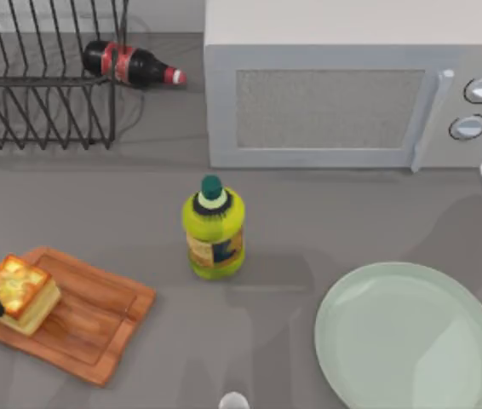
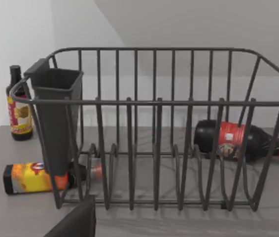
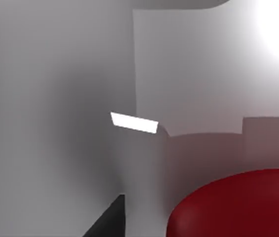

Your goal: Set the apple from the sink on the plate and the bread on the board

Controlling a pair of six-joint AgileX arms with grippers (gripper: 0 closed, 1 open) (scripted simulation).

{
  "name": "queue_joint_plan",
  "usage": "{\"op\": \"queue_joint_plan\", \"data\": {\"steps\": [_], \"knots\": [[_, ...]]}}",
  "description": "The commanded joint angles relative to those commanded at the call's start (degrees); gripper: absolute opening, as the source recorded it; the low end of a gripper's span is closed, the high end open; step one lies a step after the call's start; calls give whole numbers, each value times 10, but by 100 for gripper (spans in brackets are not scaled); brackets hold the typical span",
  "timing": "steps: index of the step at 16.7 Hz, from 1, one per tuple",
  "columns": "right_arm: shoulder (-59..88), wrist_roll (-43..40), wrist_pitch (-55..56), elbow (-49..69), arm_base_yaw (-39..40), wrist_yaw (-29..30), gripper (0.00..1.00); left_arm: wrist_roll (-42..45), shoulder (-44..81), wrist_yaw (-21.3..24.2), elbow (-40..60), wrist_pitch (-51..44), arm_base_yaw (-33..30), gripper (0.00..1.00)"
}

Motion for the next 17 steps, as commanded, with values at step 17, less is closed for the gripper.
{"op": "queue_joint_plan", "data": {"steps": [17], "knots": [[-74, 3, -83, 39, 1, -7, 0, 0, 0, 0, 0, 0, 0, 100]]}}
